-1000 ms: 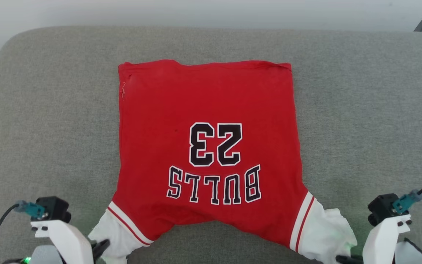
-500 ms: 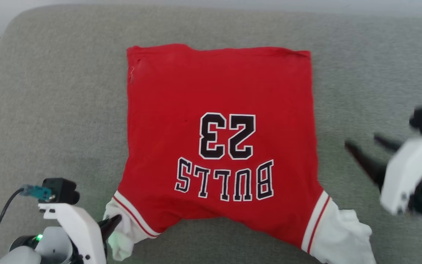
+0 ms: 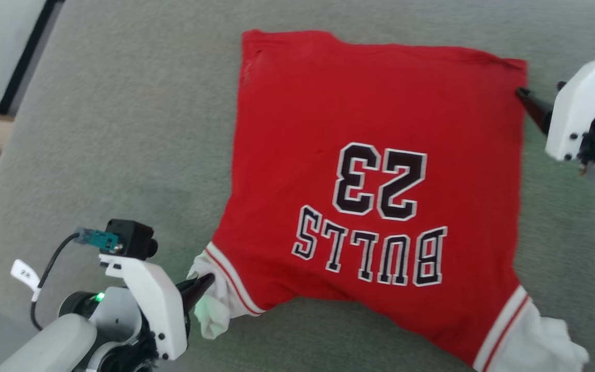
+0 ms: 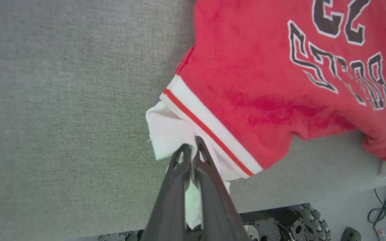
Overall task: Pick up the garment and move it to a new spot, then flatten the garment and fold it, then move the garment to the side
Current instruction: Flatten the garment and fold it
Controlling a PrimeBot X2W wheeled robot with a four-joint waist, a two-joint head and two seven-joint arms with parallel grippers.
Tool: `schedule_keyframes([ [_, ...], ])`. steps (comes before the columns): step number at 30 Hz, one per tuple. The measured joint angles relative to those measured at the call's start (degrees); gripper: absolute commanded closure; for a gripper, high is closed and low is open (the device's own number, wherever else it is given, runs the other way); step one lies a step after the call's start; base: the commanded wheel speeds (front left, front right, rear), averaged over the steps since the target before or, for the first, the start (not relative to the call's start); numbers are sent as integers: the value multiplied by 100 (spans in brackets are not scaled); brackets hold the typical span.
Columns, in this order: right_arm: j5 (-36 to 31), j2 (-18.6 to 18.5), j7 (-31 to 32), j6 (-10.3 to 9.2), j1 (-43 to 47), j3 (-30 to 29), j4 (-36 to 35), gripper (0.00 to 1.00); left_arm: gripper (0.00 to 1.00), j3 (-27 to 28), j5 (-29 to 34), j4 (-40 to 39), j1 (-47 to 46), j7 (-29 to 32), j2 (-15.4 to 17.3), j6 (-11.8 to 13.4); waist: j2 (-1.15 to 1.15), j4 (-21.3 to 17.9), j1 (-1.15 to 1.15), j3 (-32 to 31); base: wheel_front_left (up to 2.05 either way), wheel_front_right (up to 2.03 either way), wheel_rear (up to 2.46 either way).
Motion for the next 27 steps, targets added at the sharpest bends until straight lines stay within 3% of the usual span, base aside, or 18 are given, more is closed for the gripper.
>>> schedule_keyframes([
  [7,-337,-107,442,0,-928,-54,1792,0,100,-122,43,216,-233,23,-243,-187,0,384,0,238,0,0,0],
  [12,-471,-141,837,-1,-1452,82,2607,0,100,-181,124,403,-383,29,-414,-312,0,585,0,372,0,0,0],
  [13,-470,-165,931,-4,-1528,183,2697,64,100,-197,124,435,-391,29,-432,-334,0,604,0,388,0,0,0],
  [14,-464,-192,993,-9,-1583,281,2742,100,100,-207,124,470,-402,29,-444,-350,0,614,0,401,0,0,0],
  [21,-78,-326,1032,0,-1607,902,2693,100,100,-138,123,649,-440,-31,-410,-383,0,450,0,342,0,0,0],
  [27,812,-671,1192,1,-1145,1631,1724,100,100,35,118,650,-345,-141,-168,-309,0,89,0,195,0,0,0],
])
